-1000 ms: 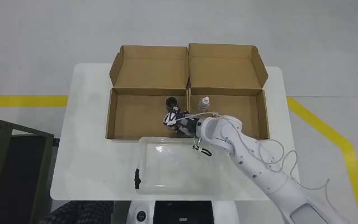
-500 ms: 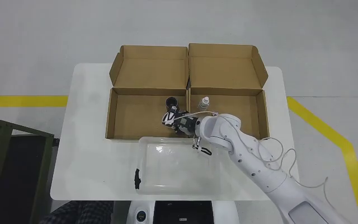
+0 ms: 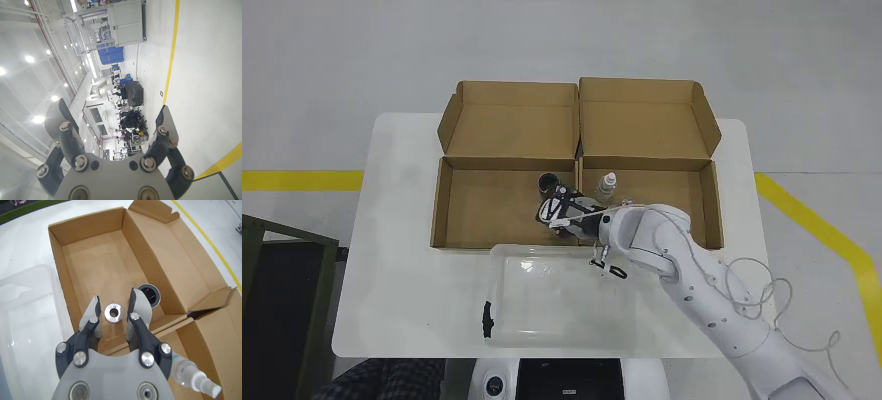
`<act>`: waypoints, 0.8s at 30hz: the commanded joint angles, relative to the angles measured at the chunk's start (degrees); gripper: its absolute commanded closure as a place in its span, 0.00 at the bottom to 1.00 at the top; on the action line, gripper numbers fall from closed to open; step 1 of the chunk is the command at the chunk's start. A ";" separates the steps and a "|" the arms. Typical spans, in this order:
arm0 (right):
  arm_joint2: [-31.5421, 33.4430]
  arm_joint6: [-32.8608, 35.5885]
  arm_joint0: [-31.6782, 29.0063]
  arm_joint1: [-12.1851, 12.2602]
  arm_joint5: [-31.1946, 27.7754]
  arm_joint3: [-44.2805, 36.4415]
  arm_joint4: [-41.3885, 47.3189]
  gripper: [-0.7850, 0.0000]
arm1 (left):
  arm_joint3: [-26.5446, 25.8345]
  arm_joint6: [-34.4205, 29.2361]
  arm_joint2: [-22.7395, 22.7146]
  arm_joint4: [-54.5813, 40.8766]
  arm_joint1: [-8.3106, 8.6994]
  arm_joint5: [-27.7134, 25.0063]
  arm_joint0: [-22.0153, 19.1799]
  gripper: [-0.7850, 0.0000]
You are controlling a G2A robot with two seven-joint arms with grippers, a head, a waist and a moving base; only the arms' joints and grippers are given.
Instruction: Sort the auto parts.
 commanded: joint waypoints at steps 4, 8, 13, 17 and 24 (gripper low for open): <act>4.67 -1.33 -5.02 1.40 -2.02 -7.02 -0.97 0.60 | 0.00 0.00 0.00 0.00 0.00 0.00 0.00 0.00; 8.83 -3.12 -9.59 2.51 -3.39 -12.45 -1.81 0.59 | 0.00 0.00 0.00 0.00 0.00 0.00 0.00 0.00; 14.82 -6.77 -16.28 3.81 -4.02 -16.98 -2.94 0.56 | 0.00 0.00 0.00 0.00 0.00 0.00 0.00 0.00; 20.02 -10.82 -21.25 4.67 -4.71 -18.14 -2.48 0.53 | 0.00 0.00 0.00 0.00 0.00 0.00 0.00 0.00; 30.14 -19.21 -29.80 6.00 -6.69 -19.83 -1.68 0.46 | 0.00 0.00 0.00 0.00 0.00 0.00 0.00 0.00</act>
